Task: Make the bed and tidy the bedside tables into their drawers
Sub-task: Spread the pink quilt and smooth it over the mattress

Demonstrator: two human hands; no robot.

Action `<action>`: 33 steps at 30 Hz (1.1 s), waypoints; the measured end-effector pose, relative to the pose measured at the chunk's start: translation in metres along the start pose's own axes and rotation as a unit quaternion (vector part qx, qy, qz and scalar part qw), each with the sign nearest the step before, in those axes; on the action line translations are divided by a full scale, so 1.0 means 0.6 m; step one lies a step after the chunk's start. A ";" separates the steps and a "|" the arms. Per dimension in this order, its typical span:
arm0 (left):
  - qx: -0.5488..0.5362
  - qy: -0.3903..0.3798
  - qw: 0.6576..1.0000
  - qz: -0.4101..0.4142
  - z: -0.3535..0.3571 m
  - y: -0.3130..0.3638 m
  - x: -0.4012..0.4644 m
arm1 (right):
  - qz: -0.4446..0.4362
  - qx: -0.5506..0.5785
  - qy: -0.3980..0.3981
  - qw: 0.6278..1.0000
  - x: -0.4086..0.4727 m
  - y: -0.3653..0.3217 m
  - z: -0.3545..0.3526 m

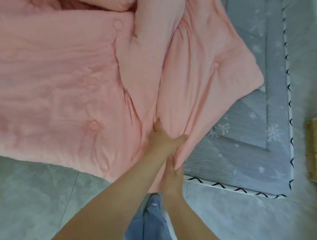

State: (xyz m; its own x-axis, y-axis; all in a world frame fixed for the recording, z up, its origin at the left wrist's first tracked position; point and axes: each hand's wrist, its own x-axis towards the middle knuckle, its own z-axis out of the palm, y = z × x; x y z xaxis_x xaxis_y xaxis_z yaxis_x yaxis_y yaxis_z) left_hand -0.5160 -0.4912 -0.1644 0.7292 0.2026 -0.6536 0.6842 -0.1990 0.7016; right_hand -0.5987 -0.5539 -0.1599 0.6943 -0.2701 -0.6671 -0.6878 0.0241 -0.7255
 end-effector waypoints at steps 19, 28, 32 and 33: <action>0.060 0.248 0.940 0.227 -0.007 -0.025 -0.042 | -0.022 0.151 0.018 0.988 0.149 -0.101 -0.048; 0.027 0.074 0.997 -0.011 0.016 -0.031 -0.030 | 0.085 0.165 -0.159 0.970 0.037 0.011 -0.076; -0.119 0.058 0.990 -0.053 -0.003 -0.040 -0.035 | 0.148 0.309 -0.053 0.938 0.100 -0.057 -0.095; -0.133 0.040 0.988 -0.065 -0.008 -0.038 -0.035 | 0.157 0.332 -0.046 0.929 0.115 -0.078 -0.099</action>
State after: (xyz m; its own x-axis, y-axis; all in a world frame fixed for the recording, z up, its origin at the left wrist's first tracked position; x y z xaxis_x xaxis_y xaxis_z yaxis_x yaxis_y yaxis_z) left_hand -0.5470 -0.4861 -0.1650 0.6254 0.2863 -0.7259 0.7365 0.0904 0.6703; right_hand -0.5312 -0.6309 -0.1623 0.5168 -0.0673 -0.8534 -0.5983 0.6846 -0.4163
